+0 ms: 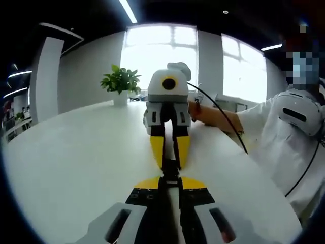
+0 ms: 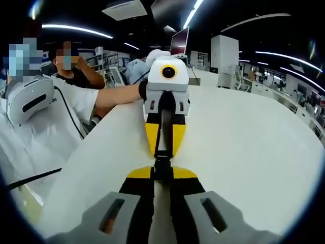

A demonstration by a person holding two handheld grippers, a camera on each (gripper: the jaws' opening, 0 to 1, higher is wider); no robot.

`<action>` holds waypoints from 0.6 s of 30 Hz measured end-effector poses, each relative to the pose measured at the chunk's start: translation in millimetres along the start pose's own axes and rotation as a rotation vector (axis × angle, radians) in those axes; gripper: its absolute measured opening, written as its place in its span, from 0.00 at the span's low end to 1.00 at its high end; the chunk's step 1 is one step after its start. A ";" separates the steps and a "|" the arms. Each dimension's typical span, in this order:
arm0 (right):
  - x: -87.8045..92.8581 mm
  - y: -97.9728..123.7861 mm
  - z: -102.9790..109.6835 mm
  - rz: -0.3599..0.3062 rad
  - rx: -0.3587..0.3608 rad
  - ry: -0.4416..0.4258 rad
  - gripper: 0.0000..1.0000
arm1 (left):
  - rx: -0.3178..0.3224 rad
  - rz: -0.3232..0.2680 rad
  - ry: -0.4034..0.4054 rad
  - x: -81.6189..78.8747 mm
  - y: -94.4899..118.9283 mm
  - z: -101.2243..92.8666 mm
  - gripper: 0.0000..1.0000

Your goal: Snap the two parts of the plastic buckle together until the buckle closes and remains connected.

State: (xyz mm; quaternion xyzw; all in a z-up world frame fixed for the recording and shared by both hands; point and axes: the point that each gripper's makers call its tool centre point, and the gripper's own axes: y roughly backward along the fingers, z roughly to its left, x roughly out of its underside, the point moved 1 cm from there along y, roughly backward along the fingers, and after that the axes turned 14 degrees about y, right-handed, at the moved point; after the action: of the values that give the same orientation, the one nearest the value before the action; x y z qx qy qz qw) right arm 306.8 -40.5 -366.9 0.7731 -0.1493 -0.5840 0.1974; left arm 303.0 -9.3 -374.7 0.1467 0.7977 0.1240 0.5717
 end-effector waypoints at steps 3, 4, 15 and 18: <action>-0.6 -5.0 -0.1 0.006 -0.004 0.010 0.08 | 0.006 0.008 -0.002 1.1 -3.7 -3.1 0.09; -1.2 -6.5 -0.8 0.018 0.001 -0.003 0.08 | 0.006 0.008 -0.005 2.0 -2.7 -2.6 0.09; -2.1 -7.6 0.1 0.018 0.056 0.004 0.10 | 0.003 -0.010 -0.030 1.5 -4.1 1.6 0.10; -1.8 -6.0 -3.6 -0.001 0.043 -0.021 0.10 | 0.003 -0.011 -0.030 0.8 -4.5 2.0 0.10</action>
State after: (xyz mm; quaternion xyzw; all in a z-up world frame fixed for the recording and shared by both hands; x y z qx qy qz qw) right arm 309.8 -34.0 -367.3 0.7711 -0.1636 -0.5888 0.1786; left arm 304.3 -13.1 -377.7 0.1448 0.7900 0.1173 0.5841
